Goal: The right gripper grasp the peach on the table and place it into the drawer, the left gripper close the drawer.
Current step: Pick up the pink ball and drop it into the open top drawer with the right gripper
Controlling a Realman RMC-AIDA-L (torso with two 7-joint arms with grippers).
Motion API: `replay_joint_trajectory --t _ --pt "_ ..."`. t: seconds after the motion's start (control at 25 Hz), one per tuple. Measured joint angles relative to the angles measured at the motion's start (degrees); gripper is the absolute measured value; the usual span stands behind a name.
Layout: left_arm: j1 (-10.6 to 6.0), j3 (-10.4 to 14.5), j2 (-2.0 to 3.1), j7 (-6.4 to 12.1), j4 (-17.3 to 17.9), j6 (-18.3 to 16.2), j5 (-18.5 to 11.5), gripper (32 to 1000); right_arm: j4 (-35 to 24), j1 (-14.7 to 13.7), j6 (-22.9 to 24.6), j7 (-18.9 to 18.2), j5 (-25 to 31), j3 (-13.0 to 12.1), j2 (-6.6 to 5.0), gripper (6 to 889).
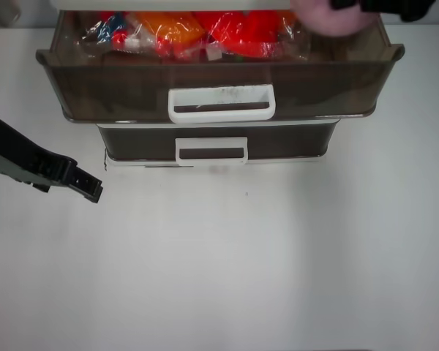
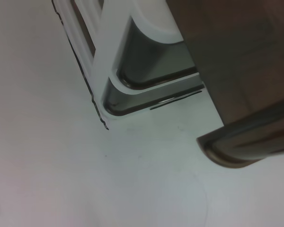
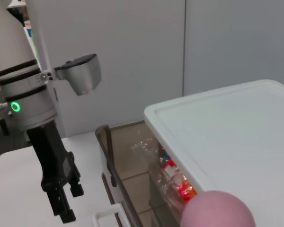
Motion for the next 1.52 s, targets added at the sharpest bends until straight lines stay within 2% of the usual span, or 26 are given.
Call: replay_joint_trajectory --t 0.12,0.36,0.8,1.0,1.44,1.52 --pt "-0.01 0.0 0.0 0.0 0.0 0.1 0.0 860 0.9 0.5 -0.5 -1.1 -0.2 -0.1 0.72 87" --pt "-0.12 0.0 0.0 0.0 -0.2 0.2 0.0 860 1.3 1.0 -0.8 -2.1 -0.2 -0.1 1.02 91" --pt "-0.38 0.0 0.0 0.0 -0.6 0.3 0.0 860 1.4 1.2 -1.6 -3.2 -0.2 0.0 2.29 98" --pt "-0.38 0.0 0.0 0.0 -0.6 0.3 0.0 860 1.6 1.2 -3.3 -3.2 -0.2 0.0 2.38 101" --pt "-0.47 0.0 0.0 0.0 -0.6 0.4 0.0 860 2.2 1.3 -3.0 -3.1 -0.1 0.0 2.44 306" --pt "-0.47 0.0 0.0 0.0 -0.6 0.4 0.0 860 2.2 1.4 -3.0 -3.0 -0.1 -0.1 2.44 389"
